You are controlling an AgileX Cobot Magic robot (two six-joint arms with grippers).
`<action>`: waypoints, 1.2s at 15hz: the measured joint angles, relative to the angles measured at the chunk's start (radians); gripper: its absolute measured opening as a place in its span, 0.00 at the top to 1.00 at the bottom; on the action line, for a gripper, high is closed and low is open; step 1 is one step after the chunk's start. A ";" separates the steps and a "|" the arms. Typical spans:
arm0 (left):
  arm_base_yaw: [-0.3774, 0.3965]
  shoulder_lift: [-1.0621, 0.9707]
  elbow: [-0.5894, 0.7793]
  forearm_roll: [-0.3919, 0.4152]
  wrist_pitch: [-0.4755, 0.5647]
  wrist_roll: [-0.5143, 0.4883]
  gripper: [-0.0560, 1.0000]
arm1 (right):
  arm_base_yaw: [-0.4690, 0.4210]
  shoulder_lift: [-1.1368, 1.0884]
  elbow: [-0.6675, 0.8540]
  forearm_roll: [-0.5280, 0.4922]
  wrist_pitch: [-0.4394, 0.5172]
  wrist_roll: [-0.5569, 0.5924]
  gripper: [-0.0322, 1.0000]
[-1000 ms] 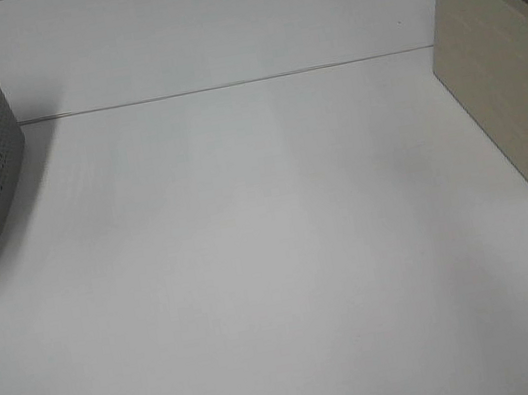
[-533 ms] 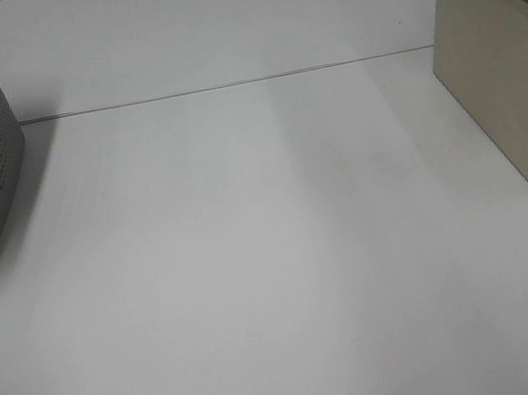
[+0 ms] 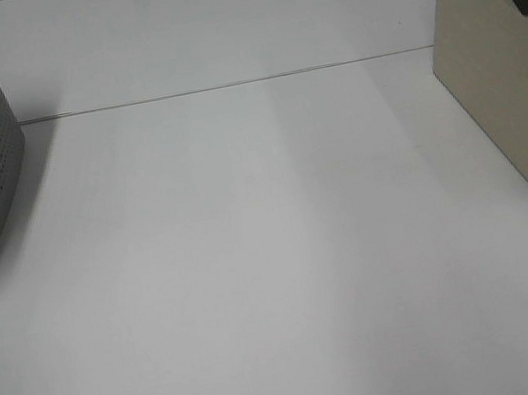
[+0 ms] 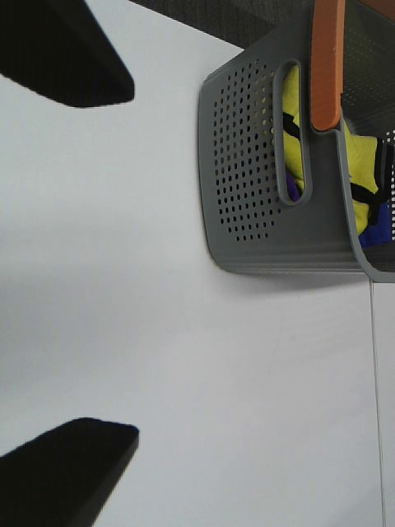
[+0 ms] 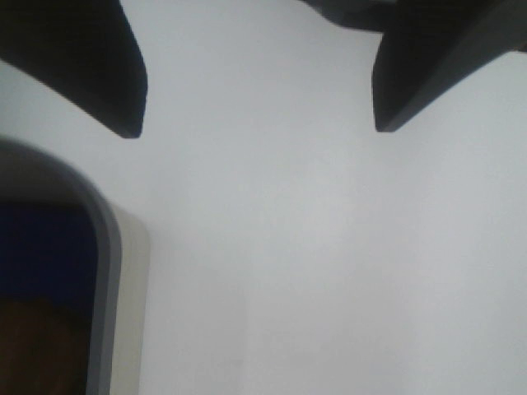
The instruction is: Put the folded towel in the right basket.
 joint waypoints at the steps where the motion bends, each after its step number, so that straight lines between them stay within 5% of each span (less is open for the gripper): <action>1: 0.000 0.000 0.000 0.000 0.000 0.000 0.02 | 0.000 -0.078 0.095 0.000 0.000 0.000 0.27; 6: 0.000 0.000 0.000 0.000 0.000 0.000 0.02 | 0.000 -0.418 0.533 -0.007 -0.003 0.000 0.27; 10: 0.000 0.000 0.000 0.000 0.000 0.000 0.02 | 0.000 -0.801 0.795 -0.035 -0.112 -0.013 0.27; 18: 0.000 0.000 0.000 0.000 0.000 0.000 0.02 | 0.000 -1.306 0.869 -0.024 -0.152 -0.060 0.27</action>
